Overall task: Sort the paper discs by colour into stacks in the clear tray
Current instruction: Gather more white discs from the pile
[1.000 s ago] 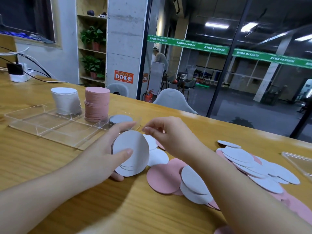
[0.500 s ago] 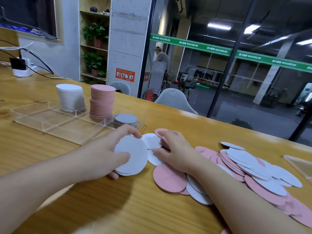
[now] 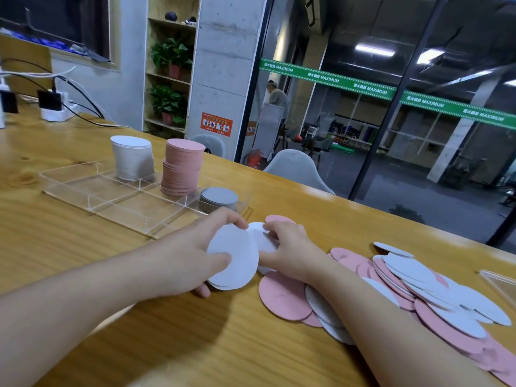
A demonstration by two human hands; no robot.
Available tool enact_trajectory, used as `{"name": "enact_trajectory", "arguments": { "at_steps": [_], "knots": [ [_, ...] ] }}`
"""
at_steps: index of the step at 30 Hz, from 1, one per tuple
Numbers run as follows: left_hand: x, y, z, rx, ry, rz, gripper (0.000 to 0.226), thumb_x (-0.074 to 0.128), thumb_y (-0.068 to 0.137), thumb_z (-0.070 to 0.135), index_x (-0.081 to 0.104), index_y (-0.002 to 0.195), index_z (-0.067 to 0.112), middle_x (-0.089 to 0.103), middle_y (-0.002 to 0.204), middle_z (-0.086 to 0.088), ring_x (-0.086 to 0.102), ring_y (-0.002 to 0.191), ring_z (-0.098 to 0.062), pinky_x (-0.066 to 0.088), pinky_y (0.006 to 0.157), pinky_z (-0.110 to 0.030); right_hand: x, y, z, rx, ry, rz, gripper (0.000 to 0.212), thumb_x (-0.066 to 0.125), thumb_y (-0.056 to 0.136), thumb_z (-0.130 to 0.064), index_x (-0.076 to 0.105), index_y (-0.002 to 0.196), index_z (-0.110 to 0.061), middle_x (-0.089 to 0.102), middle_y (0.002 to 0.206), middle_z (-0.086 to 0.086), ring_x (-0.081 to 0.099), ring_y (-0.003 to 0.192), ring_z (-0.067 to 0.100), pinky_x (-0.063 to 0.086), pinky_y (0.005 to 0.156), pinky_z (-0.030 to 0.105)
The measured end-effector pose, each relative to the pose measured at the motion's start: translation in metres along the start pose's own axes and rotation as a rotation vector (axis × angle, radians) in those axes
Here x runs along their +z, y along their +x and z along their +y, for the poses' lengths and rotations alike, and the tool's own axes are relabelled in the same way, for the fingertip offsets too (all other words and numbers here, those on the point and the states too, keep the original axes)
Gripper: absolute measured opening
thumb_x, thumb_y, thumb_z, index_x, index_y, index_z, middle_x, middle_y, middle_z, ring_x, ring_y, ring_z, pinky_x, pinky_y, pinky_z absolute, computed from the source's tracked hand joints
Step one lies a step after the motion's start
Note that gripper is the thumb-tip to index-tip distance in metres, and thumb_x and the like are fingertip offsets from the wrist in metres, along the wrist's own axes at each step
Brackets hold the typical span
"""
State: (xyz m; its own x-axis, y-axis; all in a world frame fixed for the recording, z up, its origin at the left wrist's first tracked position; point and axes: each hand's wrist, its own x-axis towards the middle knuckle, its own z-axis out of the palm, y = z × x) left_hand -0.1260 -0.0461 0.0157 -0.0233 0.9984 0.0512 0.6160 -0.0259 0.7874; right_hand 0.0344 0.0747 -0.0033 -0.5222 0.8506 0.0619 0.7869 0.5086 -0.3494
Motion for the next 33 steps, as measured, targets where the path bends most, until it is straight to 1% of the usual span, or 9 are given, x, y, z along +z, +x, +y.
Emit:
{"name": "enact_trajectory", "arguments": {
  "at_steps": [2, 5, 8, 10, 11, 14, 18, 26, 33],
  "knots": [
    [0.000, -0.001, 0.000, -0.004, -0.001, -0.004, 0.038, 0.047, 0.093, 0.021, 0.037, 0.102, 0.057, 0.045, 0.105, 0.016, 0.065, 0.050, -0.008, 0.055, 0.074, -0.031, -0.001, -0.004, 0.002, 0.039, 0.060, 0.038, 0.076, 0.068, 0.075, -0.050, 0.038, 0.139, -0.020, 0.038, 0.131, 0.000, 0.028, 0.128, 0.018, 0.031, 0.108, 0.037],
    [0.001, 0.000, -0.001, -0.004, -0.036, 0.004, 0.038, 0.048, 0.093, 0.021, 0.038, 0.102, 0.057, 0.048, 0.105, 0.013, 0.064, 0.049, -0.009, 0.055, 0.076, -0.039, -0.001, -0.009, 0.001, -0.024, 0.195, 0.185, 0.062, 0.073, 0.075, -0.040, 0.048, 0.129, -0.024, 0.037, 0.116, -0.005, 0.035, 0.119, 0.011, 0.034, 0.102, 0.027],
    [0.004, 0.002, -0.005, 0.001, -0.137, 0.024, 0.038, 0.051, 0.091, 0.018, 0.044, 0.102, 0.053, 0.048, 0.107, 0.012, 0.067, 0.056, -0.017, 0.057, 0.073, -0.040, -0.005, -0.012, 0.002, -0.017, 0.341, 0.245, 0.030, 0.070, 0.082, -0.026, 0.059, 0.110, -0.026, 0.047, 0.105, -0.004, 0.053, 0.097, 0.012, 0.052, 0.071, 0.028],
    [0.005, 0.003, -0.007, 0.005, -0.210, 0.032, 0.038, 0.052, 0.091, 0.016, 0.047, 0.101, 0.052, 0.047, 0.109, 0.013, 0.069, 0.070, -0.027, 0.058, 0.073, -0.042, -0.014, -0.015, 0.005, 0.026, 0.474, 0.200, 0.016, 0.067, 0.085, -0.022, 0.061, 0.100, -0.024, 0.058, 0.100, -0.005, 0.058, 0.076, 0.010, 0.047, 0.041, 0.022],
    [0.006, 0.004, -0.008, 0.008, -0.247, 0.037, 0.038, 0.052, 0.091, 0.015, 0.049, 0.101, 0.052, 0.047, 0.111, 0.012, 0.069, 0.074, -0.031, 0.058, 0.072, -0.042, -0.020, -0.017, 0.006, 0.047, 0.544, 0.168, 0.012, 0.068, 0.085, -0.022, 0.063, 0.096, -0.022, 0.062, 0.096, -0.005, 0.059, 0.070, 0.008, 0.044, 0.038, 0.020],
    [0.008, 0.006, -0.010, 0.011, -0.327, 0.056, 0.035, 0.052, 0.092, 0.014, 0.052, 0.100, 0.048, 0.047, 0.113, 0.009, 0.069, 0.077, -0.034, 0.059, 0.069, -0.041, -0.038, -0.020, 0.013, 0.002, 0.671, 0.086, 0.005, 0.073, 0.082, -0.020, 0.068, 0.085, -0.022, 0.068, 0.084, -0.007, 0.060, 0.069, 0.006, 0.046, 0.051, 0.018],
    [0.012, 0.007, -0.011, 0.027, -0.347, 0.082, 0.037, 0.053, 0.092, 0.016, 0.052, 0.095, 0.053, 0.048, 0.113, 0.011, 0.070, 0.072, -0.031, 0.059, 0.070, -0.043, -0.049, -0.025, 0.015, -0.060, 0.655, 0.006, 0.003, 0.069, 0.084, -0.017, 0.068, 0.083, -0.019, 0.063, 0.065, -0.015, 0.051, 0.053, -0.005, 0.037, 0.047, 0.011],
    [0.018, 0.009, -0.016, 0.091, -0.374, 0.135, 0.035, 0.055, 0.092, 0.018, 0.051, 0.097, 0.052, 0.048, 0.117, 0.013, 0.068, 0.077, -0.019, 0.059, 0.063, -0.034, -0.050, -0.027, 0.006, -0.140, 0.808, -0.011, 0.008, 0.065, 0.086, -0.013, 0.064, 0.078, -0.016, 0.061, 0.066, -0.004, 0.039, 0.049, 0.006, 0.031, 0.045, 0.015],
    [0.020, 0.010, -0.016, 0.143, -0.392, 0.110, 0.034, 0.058, 0.090, 0.018, 0.052, 0.101, 0.049, 0.048, 0.118, 0.014, 0.065, 0.079, -0.007, 0.059, 0.063, -0.031, -0.035, -0.026, -0.013, -0.108, 0.720, -0.043, 0.012, 0.071, 0.083, -0.014, 0.062, 0.075, -0.012, 0.062, 0.063, -0.001, 0.059, 0.054, 0.010, 0.051, 0.055, 0.019]
  ]
}}
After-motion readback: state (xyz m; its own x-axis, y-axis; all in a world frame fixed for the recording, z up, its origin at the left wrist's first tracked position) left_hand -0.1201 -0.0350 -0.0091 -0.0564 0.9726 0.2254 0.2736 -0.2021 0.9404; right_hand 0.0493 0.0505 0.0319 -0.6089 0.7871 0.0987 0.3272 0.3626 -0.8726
